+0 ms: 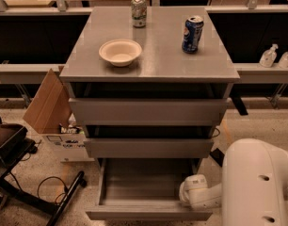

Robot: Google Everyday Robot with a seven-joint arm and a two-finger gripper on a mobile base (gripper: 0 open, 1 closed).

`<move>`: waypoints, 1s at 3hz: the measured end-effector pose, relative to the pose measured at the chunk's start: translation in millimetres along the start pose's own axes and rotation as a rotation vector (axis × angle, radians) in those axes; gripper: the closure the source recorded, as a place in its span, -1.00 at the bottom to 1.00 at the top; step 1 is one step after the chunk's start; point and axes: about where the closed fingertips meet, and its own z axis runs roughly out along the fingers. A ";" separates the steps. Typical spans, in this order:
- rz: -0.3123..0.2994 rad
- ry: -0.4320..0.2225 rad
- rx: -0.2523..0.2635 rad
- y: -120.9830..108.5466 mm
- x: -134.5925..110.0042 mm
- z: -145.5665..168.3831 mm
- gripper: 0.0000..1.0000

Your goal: Open bottom drawer

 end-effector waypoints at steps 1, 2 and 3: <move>0.030 -0.021 -0.051 19.5 10.6 25.9 1.00; 0.073 -0.001 -0.148 61.9 16.1 23.9 1.00; 0.073 -0.001 -0.148 61.3 15.7 24.2 1.00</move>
Offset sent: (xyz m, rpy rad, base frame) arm -0.1094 0.0010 -0.0582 0.0588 0.2693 -0.0738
